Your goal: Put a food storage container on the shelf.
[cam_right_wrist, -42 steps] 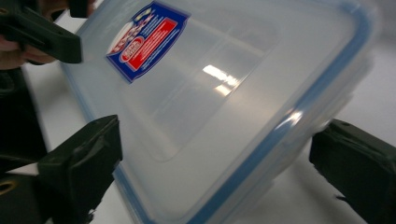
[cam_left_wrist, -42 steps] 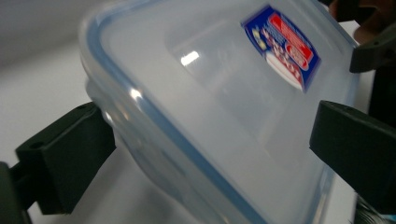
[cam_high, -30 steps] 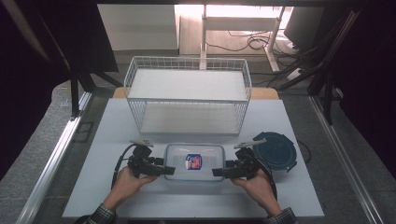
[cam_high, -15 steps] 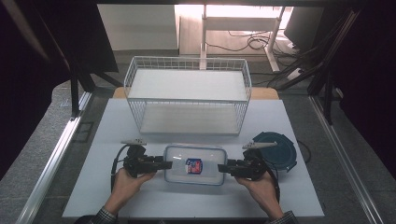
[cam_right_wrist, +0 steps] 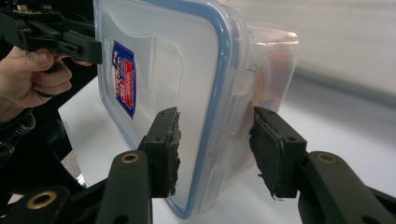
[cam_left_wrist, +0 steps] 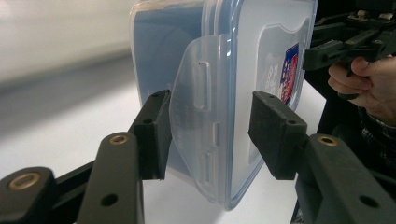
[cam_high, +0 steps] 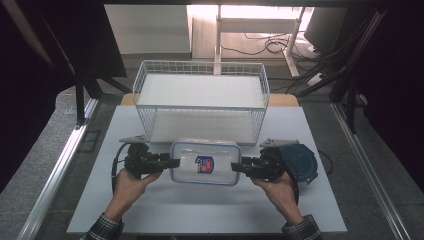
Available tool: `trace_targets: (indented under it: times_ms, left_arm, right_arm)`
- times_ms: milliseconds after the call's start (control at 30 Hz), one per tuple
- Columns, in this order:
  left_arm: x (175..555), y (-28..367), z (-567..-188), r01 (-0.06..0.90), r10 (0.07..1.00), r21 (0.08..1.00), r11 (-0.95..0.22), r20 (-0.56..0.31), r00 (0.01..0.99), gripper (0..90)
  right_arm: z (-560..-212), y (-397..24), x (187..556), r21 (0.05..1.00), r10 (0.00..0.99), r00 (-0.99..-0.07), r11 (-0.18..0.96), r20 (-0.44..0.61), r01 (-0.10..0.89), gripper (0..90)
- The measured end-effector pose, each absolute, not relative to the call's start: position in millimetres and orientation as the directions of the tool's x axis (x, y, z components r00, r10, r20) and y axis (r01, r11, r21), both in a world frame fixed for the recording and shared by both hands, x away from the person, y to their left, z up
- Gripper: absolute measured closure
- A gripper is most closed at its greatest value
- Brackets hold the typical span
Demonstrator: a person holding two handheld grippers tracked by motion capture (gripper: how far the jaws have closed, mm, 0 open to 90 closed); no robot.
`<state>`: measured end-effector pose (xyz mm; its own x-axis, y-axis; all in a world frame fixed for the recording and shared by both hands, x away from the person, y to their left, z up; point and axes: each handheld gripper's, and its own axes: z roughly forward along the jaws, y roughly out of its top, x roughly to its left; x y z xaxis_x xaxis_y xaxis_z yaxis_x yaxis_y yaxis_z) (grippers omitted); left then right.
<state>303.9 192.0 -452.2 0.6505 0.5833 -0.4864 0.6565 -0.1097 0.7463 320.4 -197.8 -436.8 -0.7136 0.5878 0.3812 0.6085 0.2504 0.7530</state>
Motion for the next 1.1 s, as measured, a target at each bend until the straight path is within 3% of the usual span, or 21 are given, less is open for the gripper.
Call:
trace_targets:
  times_ms: [1100]
  left_arm:
    - [367.0, 209.2, -331.2, 0.536, 0.590, 0.844, -0.029, -0.418, 0.691, 50.2]
  right_arm:
    - [-310.8, -181.1, 387.4, 0.856, 0.573, -0.760, 0.183, 0.308, 0.485, 53.0]
